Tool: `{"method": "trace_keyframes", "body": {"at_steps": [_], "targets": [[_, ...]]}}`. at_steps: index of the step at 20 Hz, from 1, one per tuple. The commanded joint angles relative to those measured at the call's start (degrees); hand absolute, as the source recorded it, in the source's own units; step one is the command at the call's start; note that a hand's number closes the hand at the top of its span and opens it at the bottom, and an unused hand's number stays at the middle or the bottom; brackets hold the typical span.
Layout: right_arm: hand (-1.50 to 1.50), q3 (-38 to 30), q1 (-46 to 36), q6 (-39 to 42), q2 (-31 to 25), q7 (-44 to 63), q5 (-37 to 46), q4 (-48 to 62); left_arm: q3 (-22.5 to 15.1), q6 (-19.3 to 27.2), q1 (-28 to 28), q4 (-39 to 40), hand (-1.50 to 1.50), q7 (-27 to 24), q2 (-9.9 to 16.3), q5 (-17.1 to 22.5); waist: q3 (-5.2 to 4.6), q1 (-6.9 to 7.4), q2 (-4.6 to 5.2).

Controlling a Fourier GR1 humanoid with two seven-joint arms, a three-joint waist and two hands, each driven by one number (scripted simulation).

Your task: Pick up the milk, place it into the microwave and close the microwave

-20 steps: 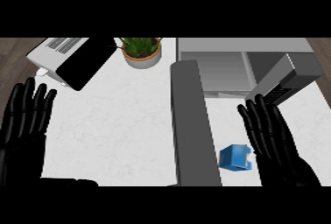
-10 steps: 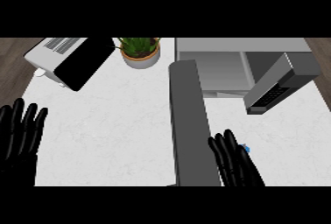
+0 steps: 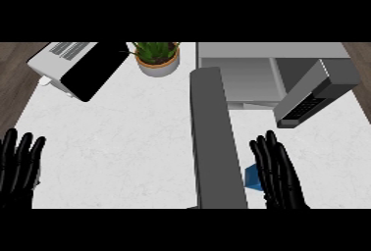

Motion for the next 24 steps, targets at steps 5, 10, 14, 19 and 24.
{"method": "trace_keyframes", "body": {"at_steps": [5,10,14,19,24], "targets": [[-1.5,-10.2,5.0,2.3,-4.6,-10.3,-11.8,5.8,1.2,-3.7,8.4,-5.6,-1.5,-1.5,0.7,3.7,0.05,0.21,-0.01],[-1.5,-10.8,5.5,1.0,-3.3,-13.3,-11.2,11.6,2.5,-4.1,4.8,0.8,-1.5,-4.0,0.1,2.1,0.01,-0.1,0.03],[-1.5,-13.3,10.0,2.1,-4.4,-22.7,-13.6,17.2,-1.0,-2.6,5.7,-2.3,-1.5,-2.1,-1.3,0.3,0.03,-0.25,0.01],[-1.5,-21.5,8.7,5.9,-6.3,-26.2,-19.8,22.1,3.2,-6.5,7.5,0.4,-1.5,-6.0,-0.1,2.5,0.01,-0.09,0.02],[-1.5,-22.5,8.6,8.1,-6.5,-30.1,-20.3,27.2,4.1,-7.0,8.7,-2.9,-1.5,-3.6,0.7,4.6,0.01,-0.03,0.02]]}}
